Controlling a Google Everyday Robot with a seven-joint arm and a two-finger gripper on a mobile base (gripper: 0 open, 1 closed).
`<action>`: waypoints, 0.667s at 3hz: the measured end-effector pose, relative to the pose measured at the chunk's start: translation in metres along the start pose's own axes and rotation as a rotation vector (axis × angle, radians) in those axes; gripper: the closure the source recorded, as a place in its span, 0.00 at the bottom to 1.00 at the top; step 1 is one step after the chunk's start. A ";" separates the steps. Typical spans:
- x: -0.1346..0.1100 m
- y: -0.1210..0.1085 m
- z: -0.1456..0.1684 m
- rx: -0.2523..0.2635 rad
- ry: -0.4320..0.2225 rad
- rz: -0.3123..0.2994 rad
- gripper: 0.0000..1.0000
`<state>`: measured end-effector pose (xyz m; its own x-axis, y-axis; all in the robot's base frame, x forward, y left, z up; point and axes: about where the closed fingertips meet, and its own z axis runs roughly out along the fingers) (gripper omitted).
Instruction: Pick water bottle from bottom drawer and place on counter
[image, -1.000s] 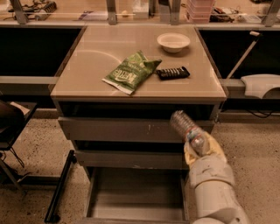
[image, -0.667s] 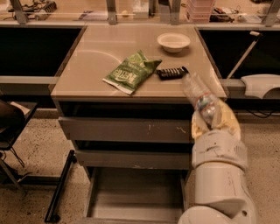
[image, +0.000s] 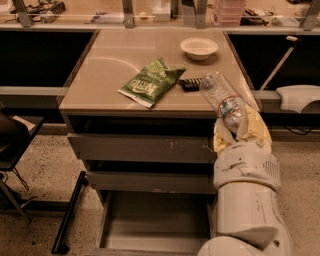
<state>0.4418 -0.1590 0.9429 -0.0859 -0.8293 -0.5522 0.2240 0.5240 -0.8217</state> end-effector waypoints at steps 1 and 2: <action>-0.007 0.005 0.032 0.014 -0.015 0.008 1.00; -0.014 0.019 0.110 0.024 -0.005 0.012 1.00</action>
Offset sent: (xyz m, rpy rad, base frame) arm 0.2772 0.0051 0.0602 0.1310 -0.0902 -0.0433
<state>0.5545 -0.1586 0.9502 -0.0784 -0.8238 -0.5614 0.2479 0.5294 -0.8114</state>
